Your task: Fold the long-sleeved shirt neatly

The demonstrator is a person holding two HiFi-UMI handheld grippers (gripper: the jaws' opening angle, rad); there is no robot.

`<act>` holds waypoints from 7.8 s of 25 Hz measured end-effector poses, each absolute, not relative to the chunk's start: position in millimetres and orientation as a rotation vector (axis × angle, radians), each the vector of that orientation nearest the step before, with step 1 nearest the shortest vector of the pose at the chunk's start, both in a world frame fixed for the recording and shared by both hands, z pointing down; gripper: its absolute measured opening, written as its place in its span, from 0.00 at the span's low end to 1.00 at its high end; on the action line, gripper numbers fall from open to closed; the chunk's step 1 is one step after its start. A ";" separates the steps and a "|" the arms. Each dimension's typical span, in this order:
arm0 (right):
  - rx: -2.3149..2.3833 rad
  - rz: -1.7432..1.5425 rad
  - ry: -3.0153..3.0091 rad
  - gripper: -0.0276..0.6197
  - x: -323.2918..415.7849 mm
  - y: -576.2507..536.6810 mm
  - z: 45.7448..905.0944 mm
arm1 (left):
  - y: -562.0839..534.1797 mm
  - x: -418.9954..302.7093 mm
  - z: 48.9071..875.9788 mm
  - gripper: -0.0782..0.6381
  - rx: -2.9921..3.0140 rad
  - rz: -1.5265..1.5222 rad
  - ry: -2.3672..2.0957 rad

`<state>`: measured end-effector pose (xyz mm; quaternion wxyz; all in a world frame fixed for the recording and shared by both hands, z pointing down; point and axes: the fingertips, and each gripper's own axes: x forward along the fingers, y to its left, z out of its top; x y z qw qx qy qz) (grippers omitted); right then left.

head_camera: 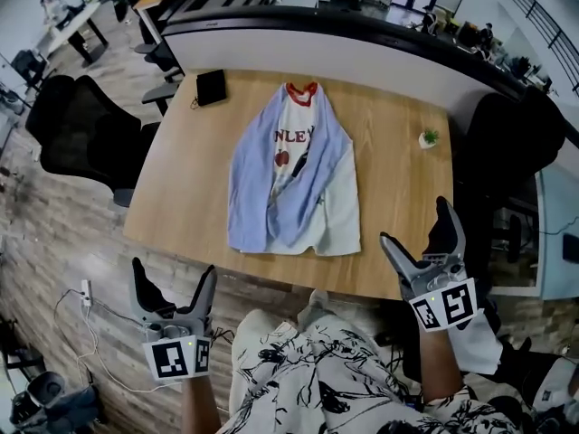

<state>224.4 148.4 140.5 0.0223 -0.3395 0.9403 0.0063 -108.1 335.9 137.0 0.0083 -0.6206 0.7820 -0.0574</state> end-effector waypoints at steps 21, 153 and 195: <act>-1.491 -0.146 2.948 0.84 103.7 103.4 225.4 | 166.4 -224.5 197.2 0.92 -2.450 -0.350 2.021; -0.317 0.599 3.857 0.07 -13.1 -254.0 388.6 | -176.7 -7.5 397.9 0.15 -3.091 -0.258 2.015; -0.931 -0.138 3.545 0.49 6.4 -106.3 379.2 | -5.6 -115.6 366.3 0.60 -3.100 -0.548 1.473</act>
